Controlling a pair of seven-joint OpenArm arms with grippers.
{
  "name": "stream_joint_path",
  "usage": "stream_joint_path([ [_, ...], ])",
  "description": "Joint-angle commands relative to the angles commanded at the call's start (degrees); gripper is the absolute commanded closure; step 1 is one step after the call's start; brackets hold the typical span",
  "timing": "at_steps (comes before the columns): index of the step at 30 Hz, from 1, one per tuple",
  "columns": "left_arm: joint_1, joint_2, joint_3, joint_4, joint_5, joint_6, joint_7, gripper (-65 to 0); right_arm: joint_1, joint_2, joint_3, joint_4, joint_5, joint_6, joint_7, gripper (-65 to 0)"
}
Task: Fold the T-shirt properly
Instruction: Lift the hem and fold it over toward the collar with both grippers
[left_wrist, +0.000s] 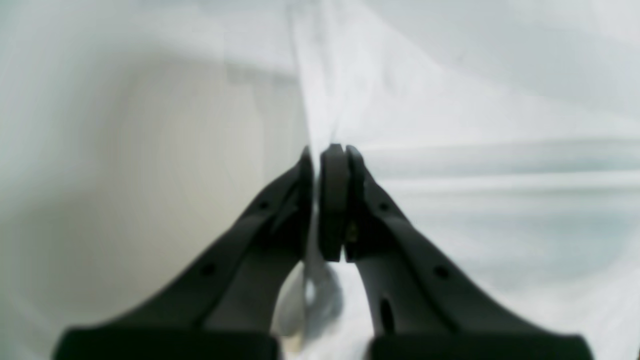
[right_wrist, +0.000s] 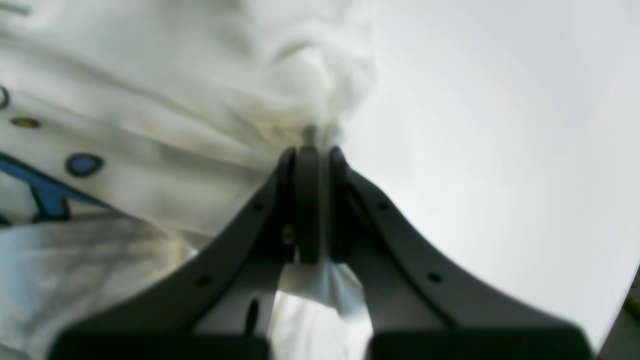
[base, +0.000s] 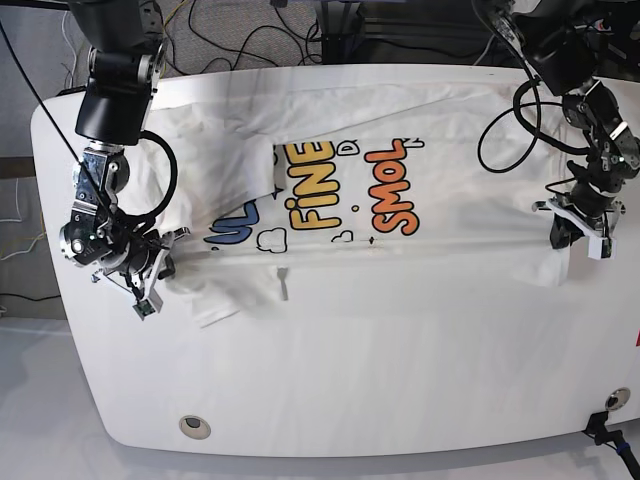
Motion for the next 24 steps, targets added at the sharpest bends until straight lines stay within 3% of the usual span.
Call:
stream_joint_path([
  [11,8.2,0.0,2.3,11.0,0.0,0.0,0.4,0.0,-7.6,-0.1,0.0,17.4,0.0,0.0,-15.2,0.0],
  [16,12.7,0.0,3.6,14.9,0.0,0.0,0.4,0.0,-14.2,-0.1,-0.1,22.7,0.0,0.0,-15.8,0.0],
  [24,15.6,-0.4,3.3,15.1,0.0,0.0,0.3,0.0,-19.2,-0.2,-0.2,23.1,0.0,0.0,-15.9,0.0],
])
